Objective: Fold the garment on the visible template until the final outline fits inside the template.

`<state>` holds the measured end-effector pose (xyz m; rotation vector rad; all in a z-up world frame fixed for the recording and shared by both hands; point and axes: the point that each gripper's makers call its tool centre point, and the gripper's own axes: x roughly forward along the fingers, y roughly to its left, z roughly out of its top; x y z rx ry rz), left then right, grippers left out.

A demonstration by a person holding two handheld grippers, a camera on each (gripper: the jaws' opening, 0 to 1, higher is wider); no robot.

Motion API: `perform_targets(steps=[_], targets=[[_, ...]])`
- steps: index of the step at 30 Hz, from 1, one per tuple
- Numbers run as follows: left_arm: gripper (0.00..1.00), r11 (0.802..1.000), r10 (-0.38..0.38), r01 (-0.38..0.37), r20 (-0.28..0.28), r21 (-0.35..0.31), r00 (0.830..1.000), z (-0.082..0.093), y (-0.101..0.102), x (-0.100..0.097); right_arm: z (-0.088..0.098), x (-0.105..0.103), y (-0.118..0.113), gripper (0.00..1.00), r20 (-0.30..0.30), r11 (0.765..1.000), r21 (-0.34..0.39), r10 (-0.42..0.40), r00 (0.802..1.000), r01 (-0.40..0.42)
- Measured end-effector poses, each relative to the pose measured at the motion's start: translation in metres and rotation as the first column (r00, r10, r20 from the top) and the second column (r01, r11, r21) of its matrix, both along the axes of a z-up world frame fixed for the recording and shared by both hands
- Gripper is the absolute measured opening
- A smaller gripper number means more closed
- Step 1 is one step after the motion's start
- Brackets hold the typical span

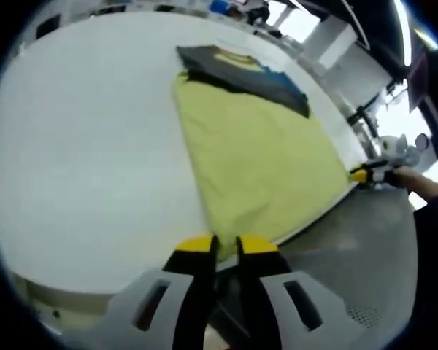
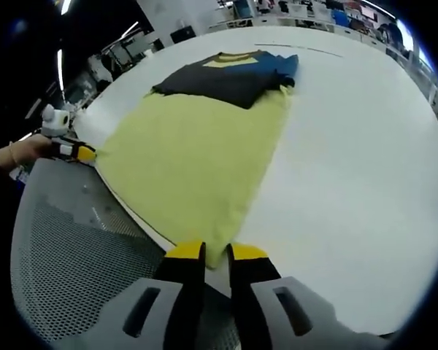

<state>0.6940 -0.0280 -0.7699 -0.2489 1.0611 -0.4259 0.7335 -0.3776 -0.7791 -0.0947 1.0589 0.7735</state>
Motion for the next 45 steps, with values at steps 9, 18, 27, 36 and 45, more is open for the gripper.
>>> perform_targets(steps=[9,18,27,36,45], targets=[[0.00,1.000,0.012,-0.012,-0.003,-0.003,1.000,-0.002,-0.002,0.001,-0.002,0.003,-0.002,0.05,0.001,0.999,0.010,-0.039,0.999,0.039],[0.00,0.999,0.043,-0.043,-0.013,-0.003,0.999,0.002,0.000,-0.001,0.004,0.003,-0.003,0.04,0.030,1.000,-0.001,-0.008,1.000,0.009],[0.00,0.998,0.060,-0.060,-0.007,-0.030,0.998,0.011,-0.001,-0.005,0.018,-0.001,-0.004,0.04,0.056,1.000,0.021,-0.016,0.998,0.015],[0.00,0.994,0.090,-0.090,0.000,-0.063,0.996,0.018,-0.002,-0.014,0.026,-0.010,-0.008,0.04,0.066,0.999,0.033,-0.031,0.997,0.029],[0.00,0.986,0.126,-0.123,0.021,-0.110,0.992,0.037,-0.003,-0.021,0.041,-0.024,-0.009,0.03,0.080,0.998,0.047,-0.038,0.996,0.034]])
